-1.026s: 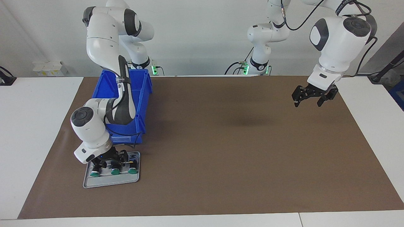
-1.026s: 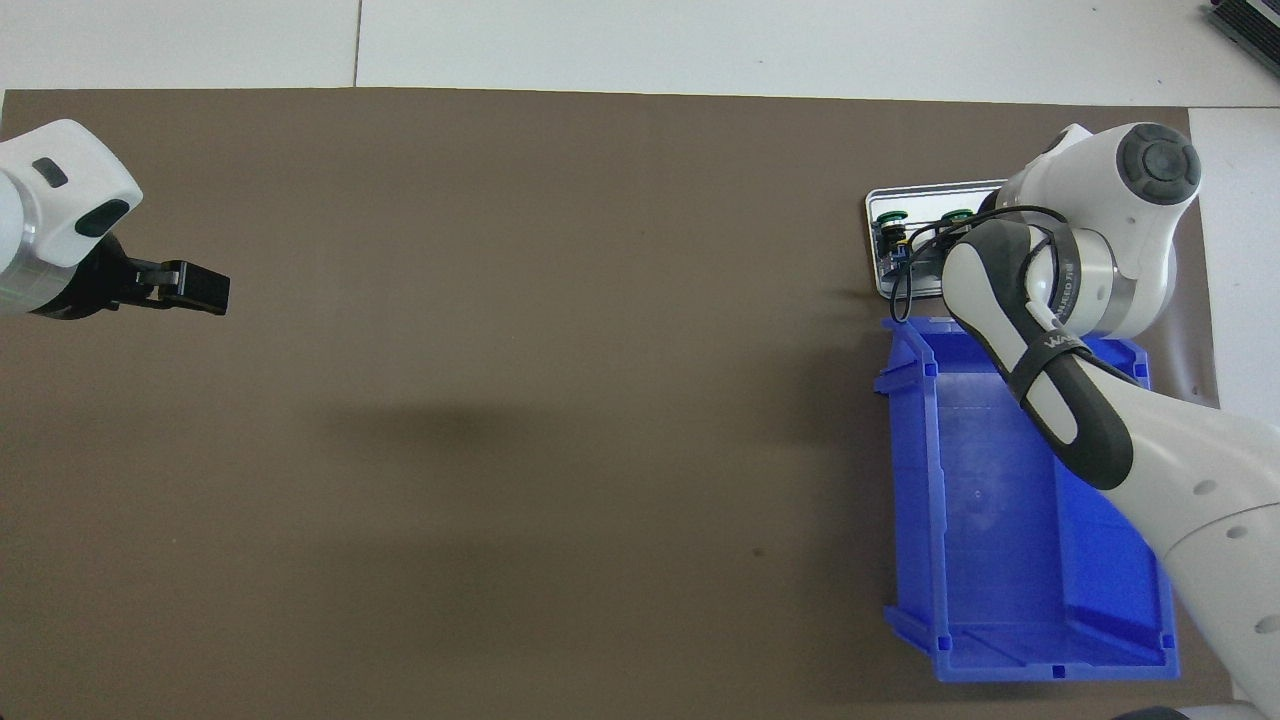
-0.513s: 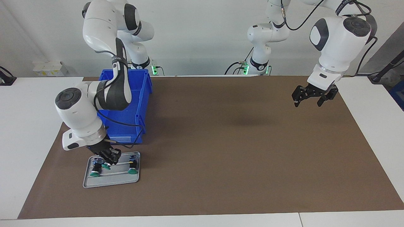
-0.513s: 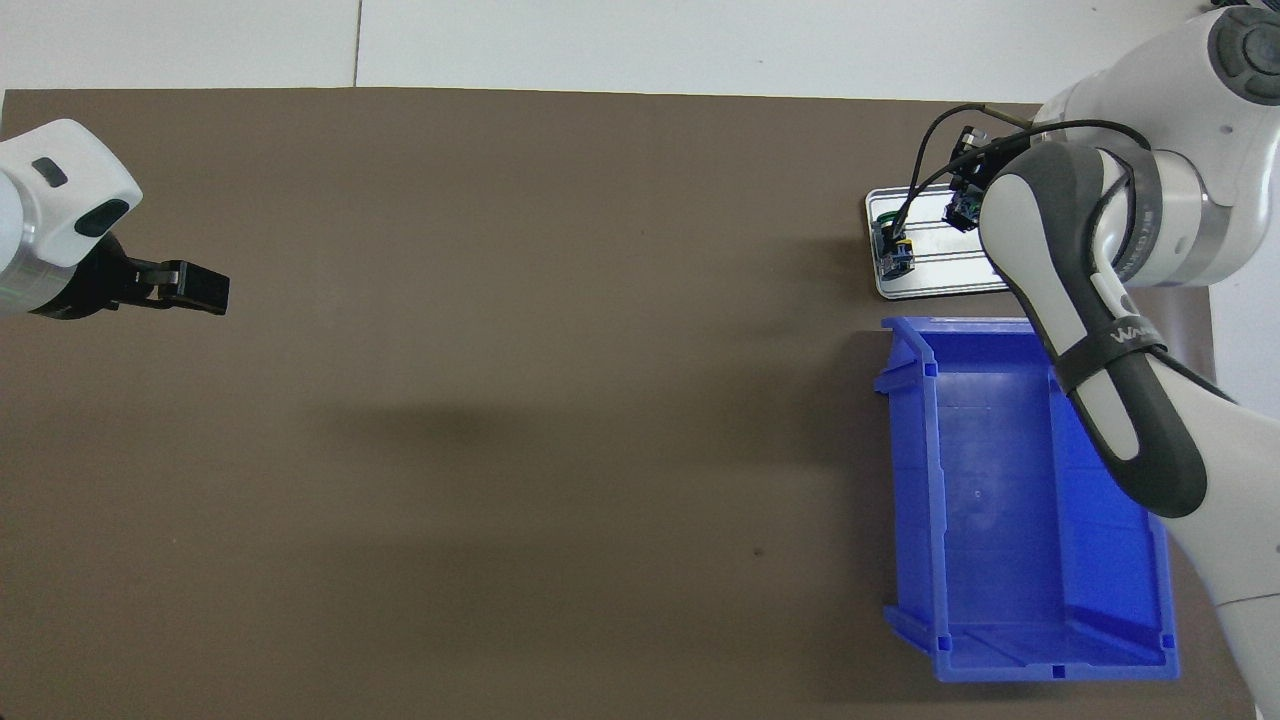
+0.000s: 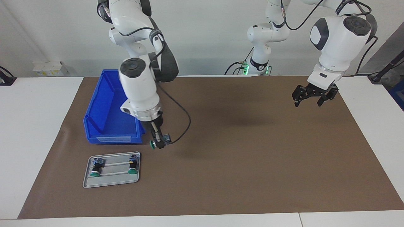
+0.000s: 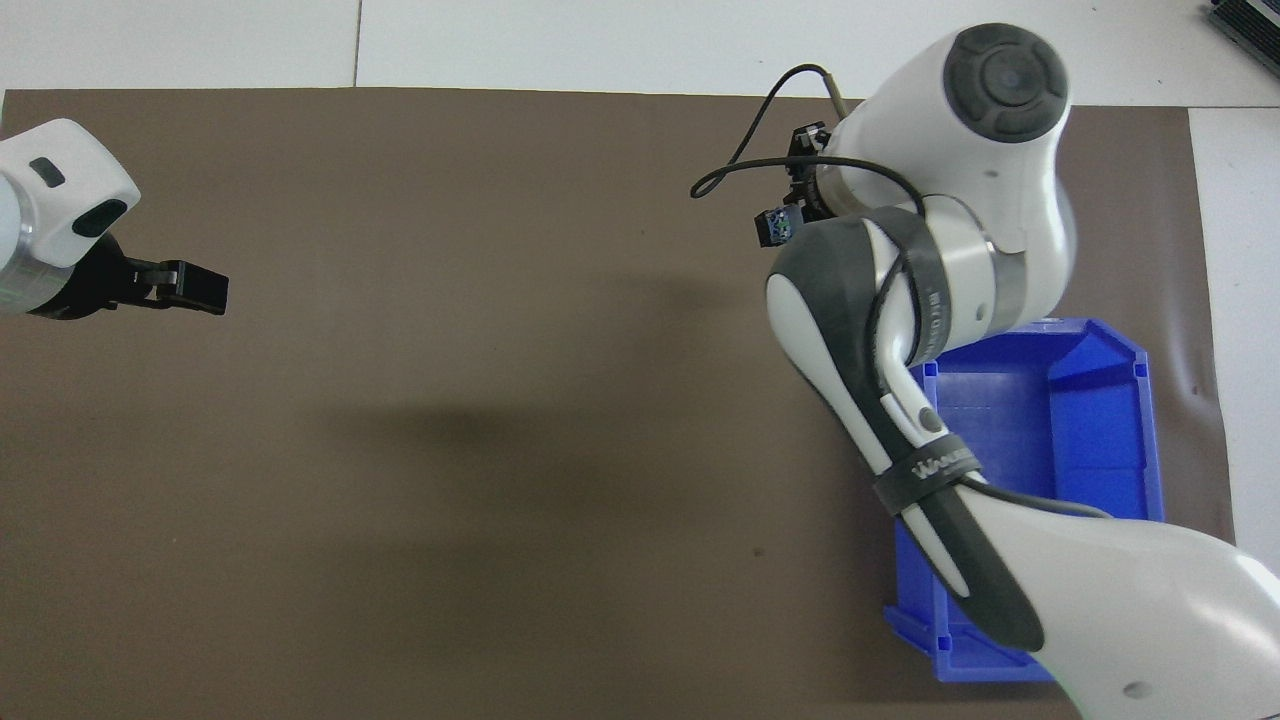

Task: Place and press button with both arms
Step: 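Carry the button module with the right gripper and set it mid-table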

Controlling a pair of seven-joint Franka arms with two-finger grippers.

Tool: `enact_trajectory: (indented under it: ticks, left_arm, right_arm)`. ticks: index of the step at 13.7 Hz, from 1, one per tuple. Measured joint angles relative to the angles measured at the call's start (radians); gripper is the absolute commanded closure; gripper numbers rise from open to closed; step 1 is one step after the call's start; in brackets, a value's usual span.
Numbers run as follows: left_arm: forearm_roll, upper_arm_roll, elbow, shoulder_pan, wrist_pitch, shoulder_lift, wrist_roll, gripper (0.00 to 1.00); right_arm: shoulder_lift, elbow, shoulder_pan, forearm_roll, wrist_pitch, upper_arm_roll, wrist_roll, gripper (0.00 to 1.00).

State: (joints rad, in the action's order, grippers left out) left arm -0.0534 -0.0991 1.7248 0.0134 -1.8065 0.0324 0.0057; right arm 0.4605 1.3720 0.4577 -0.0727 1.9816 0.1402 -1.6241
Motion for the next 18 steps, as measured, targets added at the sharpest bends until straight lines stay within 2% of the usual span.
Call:
enact_trajectory:
  ticks: [3,7,10,14,18]
  left_arm:
    - [0.0,0.0,0.0,0.0,0.0,-0.002,0.0,0.0]
    - [0.0,0.0,0.0,0.0,0.0,-0.002,0.0,0.0]
    - [0.0,0.0,0.0,0.0,0.0,-0.003,0.0,0.0]
    - [0.0,0.0,0.0,0.0,0.0,-0.003,0.0,0.0]
    - [0.0,0.0,0.0,0.0,0.0,-0.003,0.0,0.0]
  right_arm:
    - [0.001,0.02,0.12,0.034,0.0,-0.001,-0.297,1.0]
    - [0.015,0.027,0.255,0.041,0.0,-0.002,-0.443,1.0]
    - [0.094,0.028,0.354,0.082,0.059,-0.003,-0.584,1.0]
    - [0.185,0.025,0.438,0.091,0.156,-0.003,-0.675,1.0]
    - [0.188,0.03,0.468,0.091,0.175,-0.003,-0.706,1.0]
